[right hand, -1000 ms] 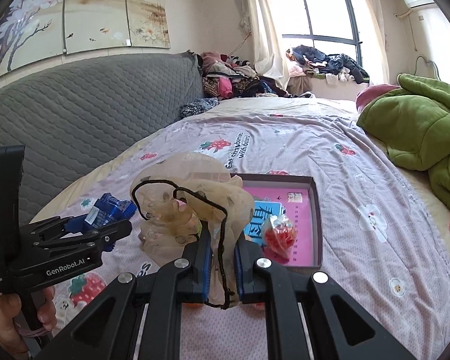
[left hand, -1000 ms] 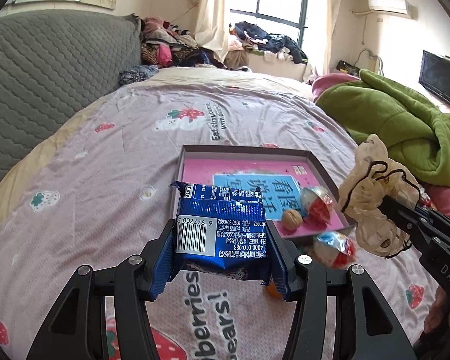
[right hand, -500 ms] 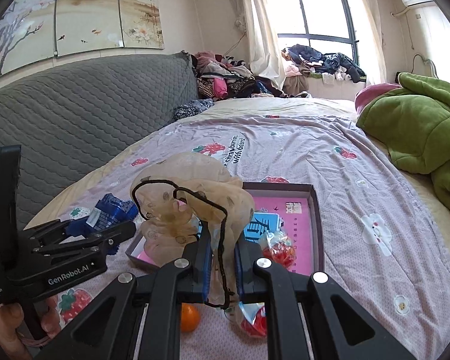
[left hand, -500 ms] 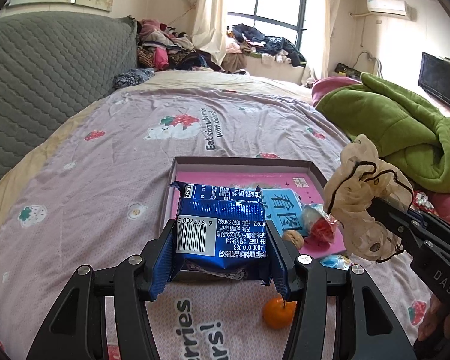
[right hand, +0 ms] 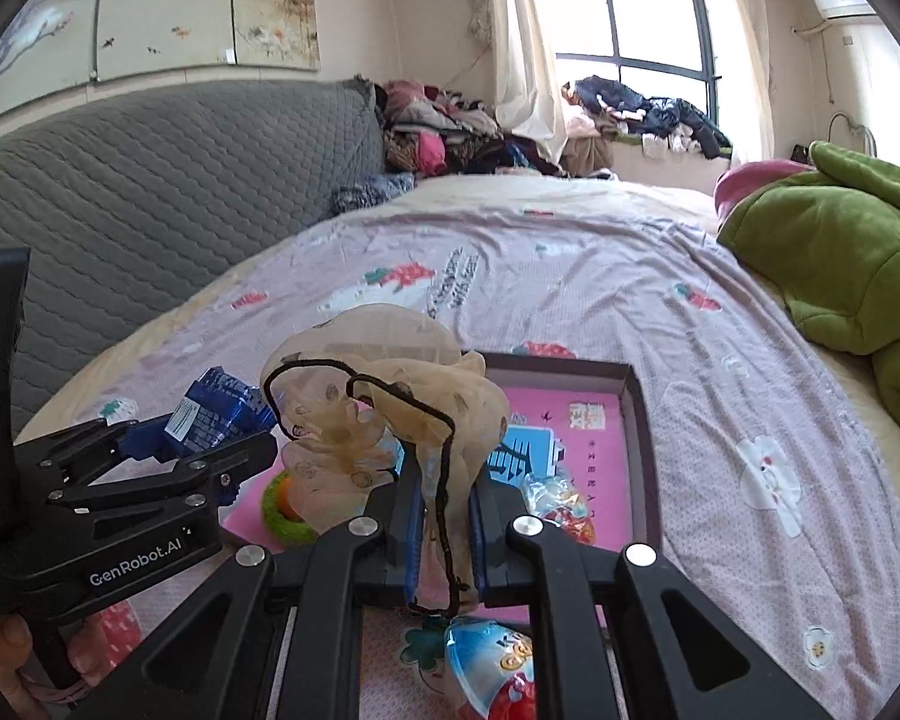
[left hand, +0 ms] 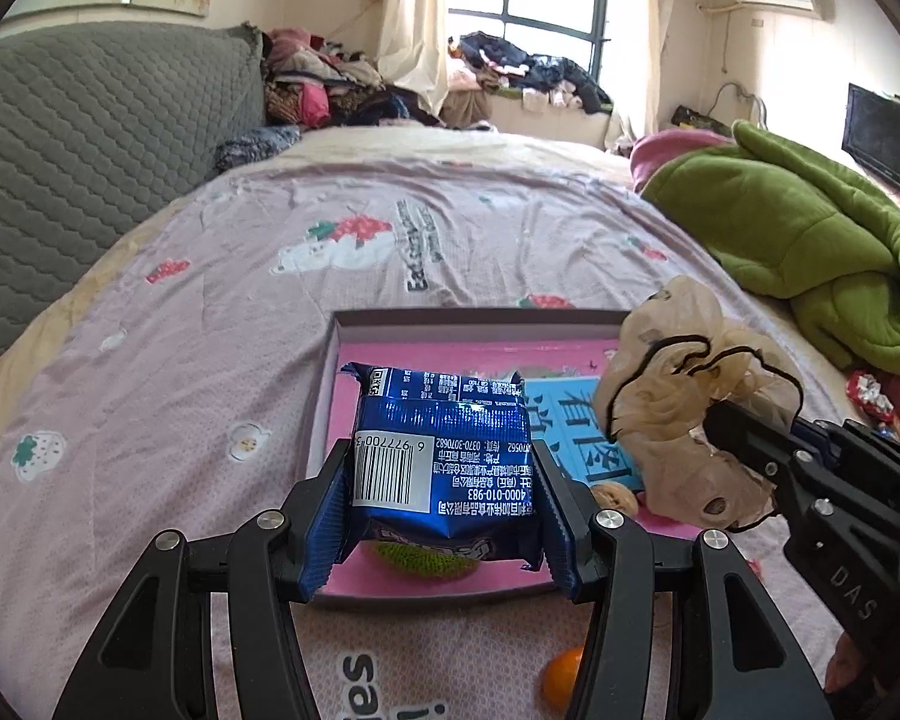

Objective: Organize objects
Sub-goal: 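Carry the blue packet with the left gripper while the right gripper carries the scrunchie over the tray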

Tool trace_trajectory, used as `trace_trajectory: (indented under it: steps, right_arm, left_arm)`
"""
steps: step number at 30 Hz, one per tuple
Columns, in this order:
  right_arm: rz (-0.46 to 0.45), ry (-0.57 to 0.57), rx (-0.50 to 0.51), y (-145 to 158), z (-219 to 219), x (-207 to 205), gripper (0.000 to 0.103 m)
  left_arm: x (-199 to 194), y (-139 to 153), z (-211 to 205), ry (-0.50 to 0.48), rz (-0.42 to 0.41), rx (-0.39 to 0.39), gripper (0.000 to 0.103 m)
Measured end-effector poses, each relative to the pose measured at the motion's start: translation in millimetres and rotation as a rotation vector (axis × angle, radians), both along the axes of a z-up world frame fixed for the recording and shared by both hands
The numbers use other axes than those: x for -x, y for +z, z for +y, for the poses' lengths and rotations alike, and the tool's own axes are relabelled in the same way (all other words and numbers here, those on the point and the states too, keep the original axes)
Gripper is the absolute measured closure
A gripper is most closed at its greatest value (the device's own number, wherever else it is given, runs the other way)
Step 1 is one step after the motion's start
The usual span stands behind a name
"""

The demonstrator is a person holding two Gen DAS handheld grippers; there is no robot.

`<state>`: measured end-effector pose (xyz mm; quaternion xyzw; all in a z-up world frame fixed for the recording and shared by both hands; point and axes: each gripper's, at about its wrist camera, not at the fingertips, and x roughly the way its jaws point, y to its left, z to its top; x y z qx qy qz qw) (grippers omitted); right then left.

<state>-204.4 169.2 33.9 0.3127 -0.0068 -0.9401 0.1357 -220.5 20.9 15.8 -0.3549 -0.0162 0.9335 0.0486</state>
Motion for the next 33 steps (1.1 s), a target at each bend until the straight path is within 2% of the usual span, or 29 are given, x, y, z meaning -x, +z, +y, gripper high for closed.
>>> trace_trajectory:
  steps: [12, 19, 33]
  right_arm:
    - [-0.063, -0.020, -0.037, -28, -2, 28, 0.090]
    - [-0.096, -0.018, -0.083, -41, -10, 41, 0.090]
    - [-0.159, -0.045, -0.107, -64, -13, 57, 0.089]
  left_arm:
    - [30, -23, -4, 0.010, -0.038, -0.003, 0.046]
    - [37, -33, -2, 0.003, -0.062, -0.012, 0.046]
    - [47, -48, 1, 0.005, -0.090, 0.002, 0.046]
